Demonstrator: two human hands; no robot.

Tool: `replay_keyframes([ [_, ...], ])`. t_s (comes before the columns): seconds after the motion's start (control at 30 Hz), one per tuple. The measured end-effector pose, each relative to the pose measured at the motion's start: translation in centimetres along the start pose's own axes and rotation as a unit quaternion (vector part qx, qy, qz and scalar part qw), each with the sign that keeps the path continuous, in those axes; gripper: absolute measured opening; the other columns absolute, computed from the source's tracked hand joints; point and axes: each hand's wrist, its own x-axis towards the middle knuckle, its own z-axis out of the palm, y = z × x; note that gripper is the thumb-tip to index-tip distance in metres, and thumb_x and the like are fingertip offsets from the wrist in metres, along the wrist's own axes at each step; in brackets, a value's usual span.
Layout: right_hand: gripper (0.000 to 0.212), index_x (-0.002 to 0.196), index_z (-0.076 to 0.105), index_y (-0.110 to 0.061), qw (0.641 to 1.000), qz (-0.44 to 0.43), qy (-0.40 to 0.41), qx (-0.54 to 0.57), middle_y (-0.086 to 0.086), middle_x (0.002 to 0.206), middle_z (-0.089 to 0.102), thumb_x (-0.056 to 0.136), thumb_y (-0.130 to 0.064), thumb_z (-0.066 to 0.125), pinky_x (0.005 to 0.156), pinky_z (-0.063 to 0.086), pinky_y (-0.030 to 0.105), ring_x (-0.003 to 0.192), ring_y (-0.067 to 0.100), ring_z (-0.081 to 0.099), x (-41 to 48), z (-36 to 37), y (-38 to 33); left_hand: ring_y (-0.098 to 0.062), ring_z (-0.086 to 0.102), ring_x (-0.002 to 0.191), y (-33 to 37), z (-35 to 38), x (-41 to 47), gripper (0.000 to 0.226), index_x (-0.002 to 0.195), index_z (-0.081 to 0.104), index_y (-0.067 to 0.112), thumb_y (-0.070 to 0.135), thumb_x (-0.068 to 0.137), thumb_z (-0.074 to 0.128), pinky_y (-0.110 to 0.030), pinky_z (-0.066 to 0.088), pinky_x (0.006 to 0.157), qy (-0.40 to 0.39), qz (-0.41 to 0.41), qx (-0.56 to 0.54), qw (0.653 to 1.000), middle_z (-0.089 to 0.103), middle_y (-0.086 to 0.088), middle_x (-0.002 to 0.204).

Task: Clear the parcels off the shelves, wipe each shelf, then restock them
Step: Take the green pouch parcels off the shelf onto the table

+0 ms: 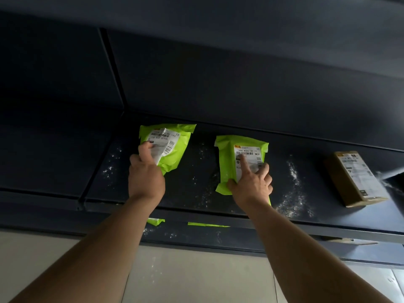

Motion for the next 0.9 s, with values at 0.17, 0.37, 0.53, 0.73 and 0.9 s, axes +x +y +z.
replay_keyframes([
  [0.17,0.079,0.15,0.003,-0.047,0.999,-0.018,0.034,0.005,0.022,0.152,0.0,0.091,-0.043,0.056,0.105,0.031,0.048,0.13,0.04,0.027,-2.1,-0.7,0.2,-0.041,0.051,0.092,0.6,-0.9,-1.4,0.056,0.136,0.031,0.015,-0.005,0.087,0.048,-0.038,0.038,0.067,-0.001,0.01,0.011,1.0,0.041,-0.024,0.121],
  [0.37,0.078,0.149,0.005,-0.048,0.998,-0.015,0.04,0.034,0.02,0.153,0.0,0.09,-0.046,0.056,0.108,0.03,0.05,0.132,0.041,0.025,-7.5,-4.2,1.4,-0.04,0.051,0.09,4.2,-4.5,-4.9,0.054,0.136,0.033,0.011,-0.005,0.086,0.049,-0.043,0.044,0.068,-0.041,0.035,0.005,0.999,0.042,-0.025,0.12],
  [0.53,0.078,0.148,0.004,-0.05,0.997,0.026,0.045,0.059,0.017,0.153,-0.001,0.09,-0.047,0.056,0.107,0.028,0.049,0.132,0.04,0.025,-13.7,-8.2,3.6,-0.04,0.051,0.091,8.3,-7.8,-9.1,0.053,0.135,0.035,0.013,-0.005,0.086,0.048,-0.045,0.046,0.07,-0.092,0.039,0.004,0.995,0.044,-0.024,0.119],
  [0.73,0.078,0.149,0.01,-0.049,0.989,0.089,0.062,0.097,0.015,0.154,0.001,0.088,-0.045,0.058,0.109,0.025,0.048,0.132,0.039,0.024,-20.7,-13.7,7.9,-0.036,0.05,0.09,14.3,-11.0,-14.6,0.054,0.134,0.033,0.015,-0.007,0.087,0.045,-0.039,0.042,0.072,-0.157,0.063,0.007,0.986,0.043,-0.021,0.119],
  [0.9,0.076,0.148,0.013,-0.049,0.978,0.147,0.079,0.129,0.016,0.155,0.001,0.087,-0.044,0.059,0.11,0.023,0.047,0.134,0.038,0.022,-26.4,-19.1,13.6,-0.04,0.051,0.097,21.3,-13.0,-19.9,0.056,0.135,0.032,0.015,-0.008,0.085,0.046,-0.044,0.043,0.08,-0.194,0.102,0.004,0.976,0.043,-0.023,0.122],
])
